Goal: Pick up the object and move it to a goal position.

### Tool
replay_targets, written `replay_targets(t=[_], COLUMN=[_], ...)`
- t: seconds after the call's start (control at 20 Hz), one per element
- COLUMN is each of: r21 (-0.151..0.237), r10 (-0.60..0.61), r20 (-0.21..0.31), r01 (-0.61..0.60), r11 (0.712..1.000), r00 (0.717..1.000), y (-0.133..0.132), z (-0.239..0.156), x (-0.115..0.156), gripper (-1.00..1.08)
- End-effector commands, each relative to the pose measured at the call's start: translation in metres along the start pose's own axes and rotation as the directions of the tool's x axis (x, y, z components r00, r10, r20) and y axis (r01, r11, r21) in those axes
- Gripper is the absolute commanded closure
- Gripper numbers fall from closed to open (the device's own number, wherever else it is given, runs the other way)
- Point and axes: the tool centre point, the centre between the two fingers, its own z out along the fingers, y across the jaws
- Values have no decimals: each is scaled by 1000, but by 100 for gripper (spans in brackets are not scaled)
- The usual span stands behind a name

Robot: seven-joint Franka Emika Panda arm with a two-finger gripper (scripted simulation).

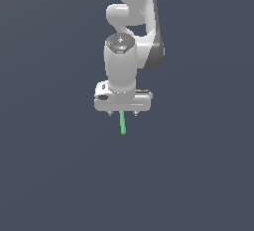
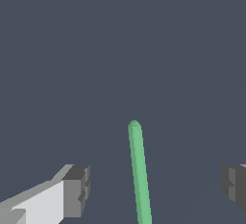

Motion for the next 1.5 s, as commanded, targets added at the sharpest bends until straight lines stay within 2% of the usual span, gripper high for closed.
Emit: replay_targets(t=[0.0, 0.8, 1.15, 1.45], r21=[0, -5, -2, 1], r10=[0, -27, -46, -74], r20=[0, 7, 13, 22], r01=[0, 27, 46, 74], r11=[1000, 1000, 999, 997], r00=[1000, 1000, 999, 997], y=[0, 5, 7, 9], z=[0, 0, 28, 68], x=[0, -4, -20, -48], gripper=[-92, -92, -92, -92])
